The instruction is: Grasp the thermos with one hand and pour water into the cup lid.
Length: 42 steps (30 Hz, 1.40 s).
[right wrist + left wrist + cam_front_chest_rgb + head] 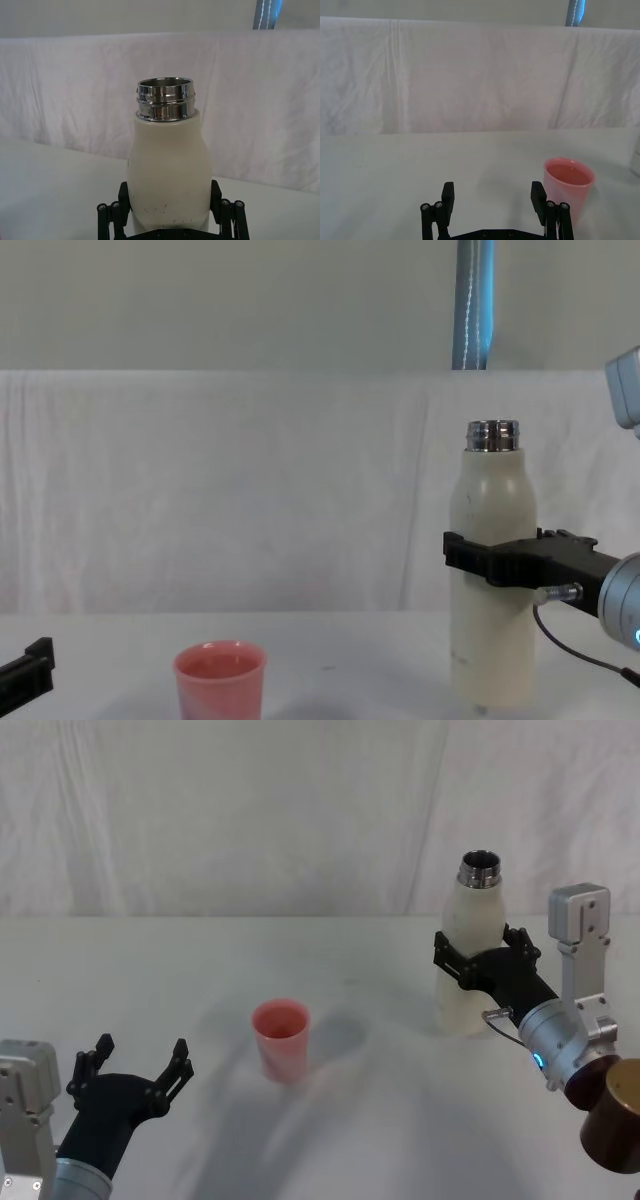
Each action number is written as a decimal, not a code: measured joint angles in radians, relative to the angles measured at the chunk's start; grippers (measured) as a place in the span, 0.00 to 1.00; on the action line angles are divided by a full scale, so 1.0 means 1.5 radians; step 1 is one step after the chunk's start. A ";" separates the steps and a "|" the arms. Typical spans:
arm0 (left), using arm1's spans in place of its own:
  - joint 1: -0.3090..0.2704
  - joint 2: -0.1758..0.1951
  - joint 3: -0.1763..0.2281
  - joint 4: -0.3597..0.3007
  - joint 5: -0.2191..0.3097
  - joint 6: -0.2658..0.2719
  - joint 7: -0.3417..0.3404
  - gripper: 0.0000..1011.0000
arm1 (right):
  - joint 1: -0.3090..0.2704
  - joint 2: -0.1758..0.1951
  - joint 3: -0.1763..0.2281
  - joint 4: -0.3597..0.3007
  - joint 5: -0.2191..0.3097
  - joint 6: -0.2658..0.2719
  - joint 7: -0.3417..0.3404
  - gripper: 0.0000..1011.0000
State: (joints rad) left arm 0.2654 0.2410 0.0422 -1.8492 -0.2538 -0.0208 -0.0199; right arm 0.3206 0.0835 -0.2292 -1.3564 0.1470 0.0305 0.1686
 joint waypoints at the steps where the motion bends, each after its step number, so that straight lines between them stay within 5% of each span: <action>1: 0.000 0.000 0.000 0.000 0.000 0.000 0.000 0.99 | 0.001 -0.002 0.001 0.002 0.002 -0.001 0.000 0.94; 42: 0.000 0.000 0.000 0.000 0.000 0.000 0.000 0.99 | 0.013 -0.008 -0.005 0.061 0.017 -0.037 0.018 0.94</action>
State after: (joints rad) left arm 0.2655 0.2410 0.0421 -1.8492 -0.2538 -0.0208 -0.0199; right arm 0.3403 0.0711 -0.2367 -1.2652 0.1730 -0.0251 0.1950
